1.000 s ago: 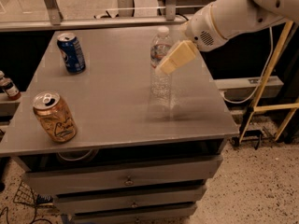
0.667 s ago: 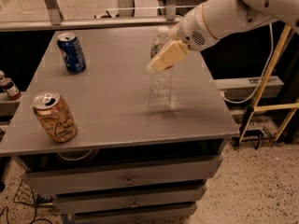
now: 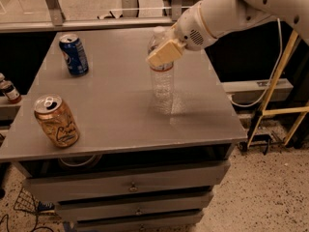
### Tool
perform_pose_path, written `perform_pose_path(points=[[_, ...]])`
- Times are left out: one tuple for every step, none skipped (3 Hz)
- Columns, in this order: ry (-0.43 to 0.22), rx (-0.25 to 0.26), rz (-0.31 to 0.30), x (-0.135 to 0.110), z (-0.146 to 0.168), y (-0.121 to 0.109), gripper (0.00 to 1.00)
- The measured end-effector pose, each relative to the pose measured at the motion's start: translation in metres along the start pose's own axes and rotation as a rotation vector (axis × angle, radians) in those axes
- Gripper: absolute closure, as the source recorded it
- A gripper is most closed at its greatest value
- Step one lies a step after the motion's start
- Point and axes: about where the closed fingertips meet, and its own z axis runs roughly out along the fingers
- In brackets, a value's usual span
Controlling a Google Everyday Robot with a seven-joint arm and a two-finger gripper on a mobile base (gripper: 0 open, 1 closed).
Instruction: Move water bottle near pepsi can
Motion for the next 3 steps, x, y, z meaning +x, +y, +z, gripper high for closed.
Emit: perform_pose_path(points=[[-0.002,-0.005,-0.003,-0.0017,0.0017,0.0014,0.87],[-0.002,-0.009,-0.005,-0.0024,0.0033,0.0024,1.00],[-0.013,-0.015,-0.009,-0.0076,0.0071,0.0021,1.00]])
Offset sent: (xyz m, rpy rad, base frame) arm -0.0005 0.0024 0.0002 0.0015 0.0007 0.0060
